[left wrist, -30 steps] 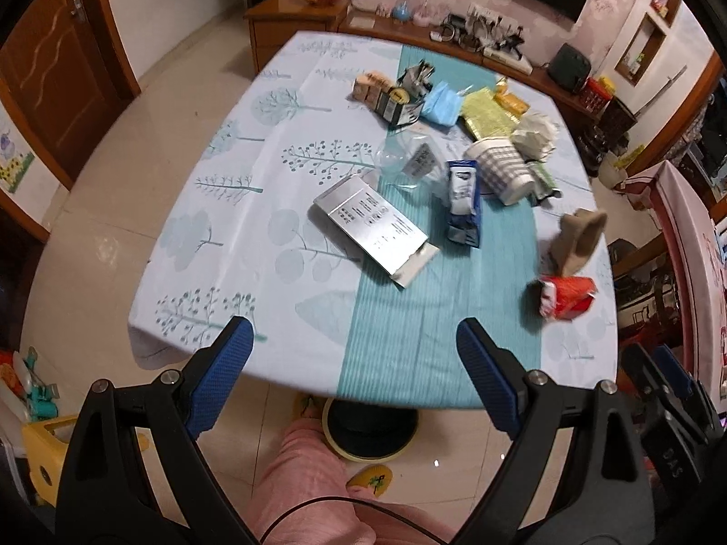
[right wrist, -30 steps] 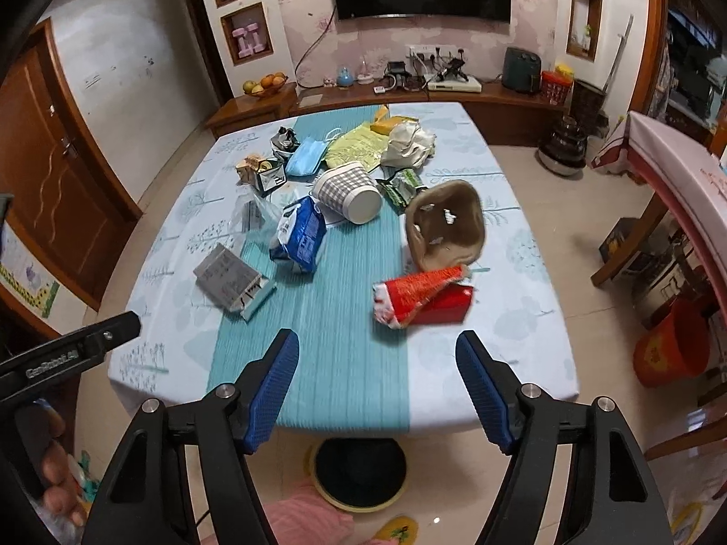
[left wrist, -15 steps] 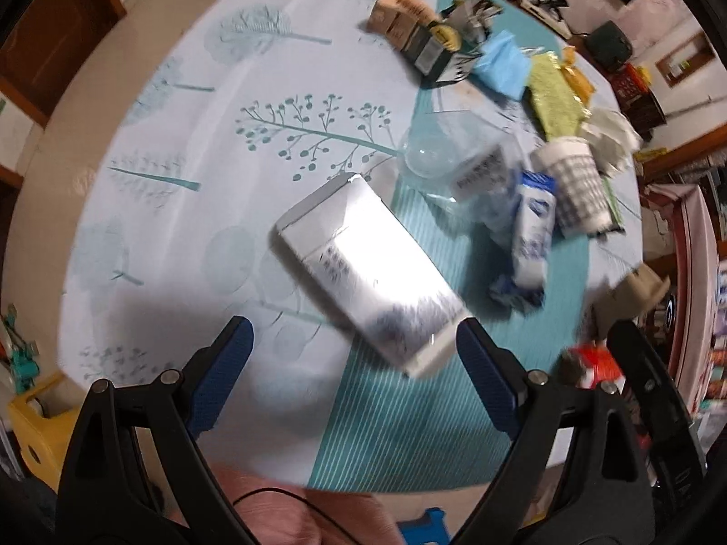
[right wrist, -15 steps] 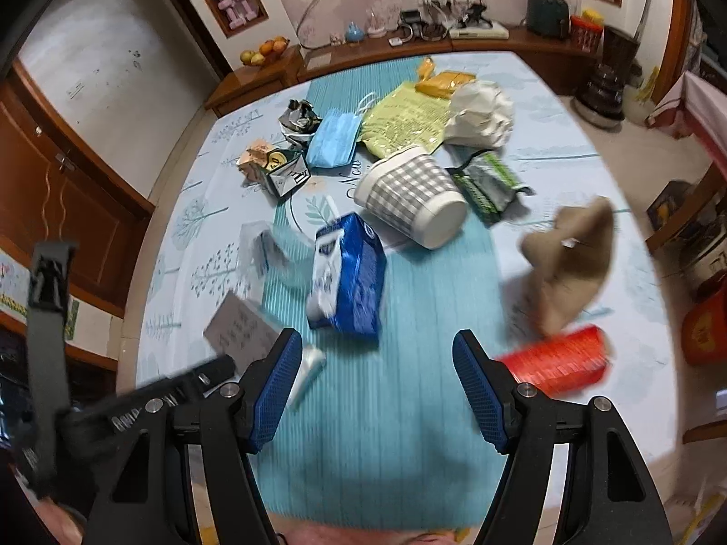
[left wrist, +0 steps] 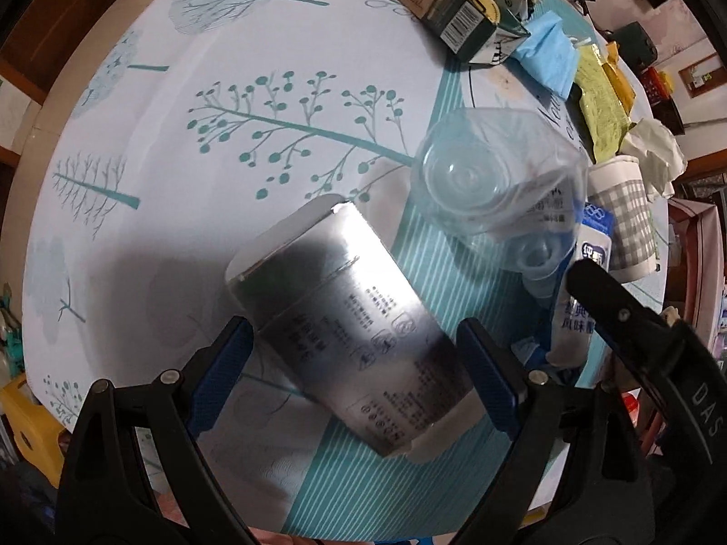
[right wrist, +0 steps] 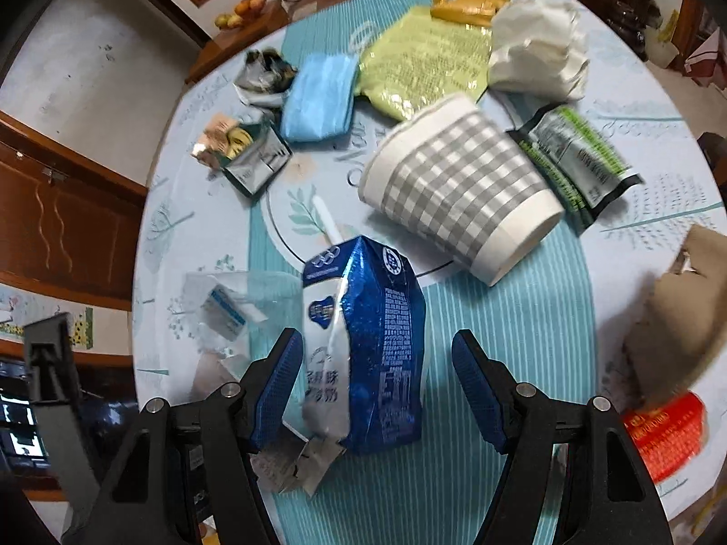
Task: Collect trash
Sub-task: 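Grasp the silver-white box with the left tool while the right tool grasps the blue milk carton, then carry the box and milk carton with both tools over the black trash bin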
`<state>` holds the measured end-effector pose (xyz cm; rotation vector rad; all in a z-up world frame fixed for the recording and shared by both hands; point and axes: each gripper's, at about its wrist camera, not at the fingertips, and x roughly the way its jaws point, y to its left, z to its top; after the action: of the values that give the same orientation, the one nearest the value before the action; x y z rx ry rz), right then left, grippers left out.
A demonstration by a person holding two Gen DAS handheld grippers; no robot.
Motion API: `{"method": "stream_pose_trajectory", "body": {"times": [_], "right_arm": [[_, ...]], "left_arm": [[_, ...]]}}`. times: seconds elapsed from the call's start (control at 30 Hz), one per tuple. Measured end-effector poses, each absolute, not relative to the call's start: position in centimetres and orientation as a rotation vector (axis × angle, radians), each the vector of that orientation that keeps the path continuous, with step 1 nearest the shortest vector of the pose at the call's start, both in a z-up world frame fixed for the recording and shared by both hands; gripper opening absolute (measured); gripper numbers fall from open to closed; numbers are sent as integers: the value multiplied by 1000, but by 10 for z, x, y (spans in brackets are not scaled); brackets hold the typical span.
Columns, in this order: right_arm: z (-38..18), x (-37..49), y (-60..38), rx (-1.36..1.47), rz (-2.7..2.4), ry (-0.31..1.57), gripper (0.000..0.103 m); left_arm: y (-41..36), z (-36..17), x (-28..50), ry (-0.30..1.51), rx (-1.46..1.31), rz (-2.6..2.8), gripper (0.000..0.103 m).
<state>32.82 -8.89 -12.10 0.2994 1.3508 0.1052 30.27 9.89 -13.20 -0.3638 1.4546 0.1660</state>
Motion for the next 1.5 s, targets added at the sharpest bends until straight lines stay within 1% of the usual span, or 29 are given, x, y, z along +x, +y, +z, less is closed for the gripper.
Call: {"method": "stream_pose_trajectory", "body": {"times": [0.03, 0.1, 0.13, 0.27, 0.37, 0.47, 0.5, 0.7, 0.8, 0.87, 0.97, 1.37, 1.5], "right_arm": [[-123, 329, -88, 295, 107, 1352, 69], [-126, 330, -83, 286, 129, 1362, 62], [-127, 330, -82, 285, 137, 1365, 56], [-125, 329, -73, 233, 135, 1360, 54], [-123, 325, -71, 220, 136, 1363, 54], [-122, 319, -72, 216, 138, 1363, 53], [-121, 318, -73, 215, 139, 1364, 53], [-118, 304, -77, 210, 149, 1370, 52], [-108, 295, -78, 190, 148, 1343, 44], [-97, 289, -79, 172, 150, 1321, 36], [-87, 280, -83, 179, 159, 1308, 30], [-77, 248, -87, 232, 172, 1311, 29], [-77, 239, -95, 279, 183, 1321, 29]], "left_arm": [[97, -134, 304, 1461, -355, 167, 90], [92, -136, 307, 1456, -335, 171, 90], [89, -137, 308, 1455, -317, 171, 90], [71, -142, 308, 1460, -215, 153, 89], [58, -145, 304, 1460, -157, 149, 85], [49, -145, 300, 1454, -115, 146, 75], [49, -145, 298, 1449, -109, 143, 70], [43, -143, 288, 1460, -107, 133, 68], [43, -141, 281, 1452, -105, 124, 68], [49, -136, 272, 1438, -98, 117, 68], [47, -137, 282, 1414, -80, 108, 68], [27, -116, 265, 1336, -65, 46, 67], [51, -115, 254, 1331, -143, -6, 67]]}}
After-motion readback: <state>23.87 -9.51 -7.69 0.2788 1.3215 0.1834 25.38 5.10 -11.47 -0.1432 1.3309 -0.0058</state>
